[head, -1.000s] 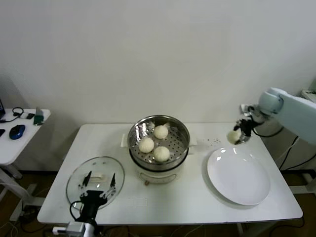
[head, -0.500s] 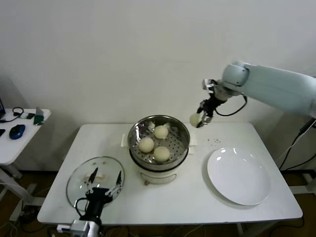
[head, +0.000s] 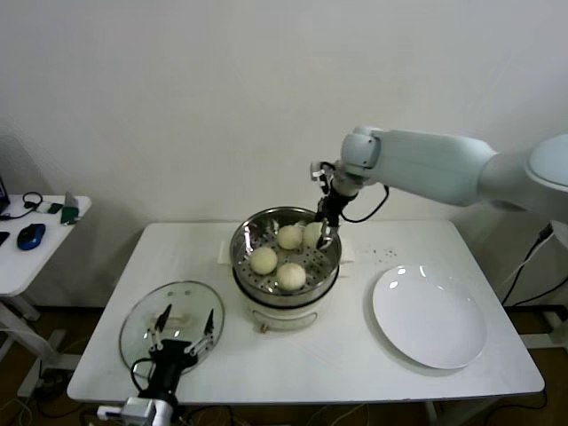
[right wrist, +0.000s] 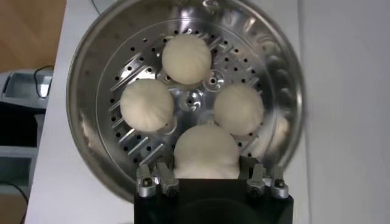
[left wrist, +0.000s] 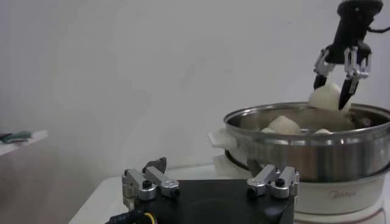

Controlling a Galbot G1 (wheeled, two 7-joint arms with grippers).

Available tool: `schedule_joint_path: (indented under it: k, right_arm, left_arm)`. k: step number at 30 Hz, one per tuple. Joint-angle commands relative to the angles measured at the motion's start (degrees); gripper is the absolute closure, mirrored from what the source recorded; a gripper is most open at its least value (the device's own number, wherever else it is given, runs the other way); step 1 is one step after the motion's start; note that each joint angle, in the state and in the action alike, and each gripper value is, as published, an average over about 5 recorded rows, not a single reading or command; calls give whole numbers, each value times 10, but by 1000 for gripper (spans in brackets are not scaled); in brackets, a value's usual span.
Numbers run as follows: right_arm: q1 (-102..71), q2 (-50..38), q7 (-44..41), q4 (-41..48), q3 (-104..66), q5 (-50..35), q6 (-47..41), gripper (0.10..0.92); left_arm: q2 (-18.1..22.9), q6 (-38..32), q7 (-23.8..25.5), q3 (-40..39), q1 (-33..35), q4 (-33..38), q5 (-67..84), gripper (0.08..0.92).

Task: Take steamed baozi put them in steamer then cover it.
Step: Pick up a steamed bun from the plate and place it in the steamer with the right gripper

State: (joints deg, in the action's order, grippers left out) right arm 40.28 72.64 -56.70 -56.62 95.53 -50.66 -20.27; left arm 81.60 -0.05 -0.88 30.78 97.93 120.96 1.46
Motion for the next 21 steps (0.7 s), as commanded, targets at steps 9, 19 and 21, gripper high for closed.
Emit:
schedule_joint_path:
  k: [9,19,21]
  right_arm:
    - [-68,48,1,52,-2,57,5,337]
    - [-61,37,7,40,-19,72,1,256]
    - [-53,32,7,32,-25,75,-1,222]
  left_arm:
    - [-1,-2,0,5,-3,-5,6,177]
    - [-1,-4,0,8,2,-4,6,177]
    - [-2,-5,0,8,2,-2,7,177]
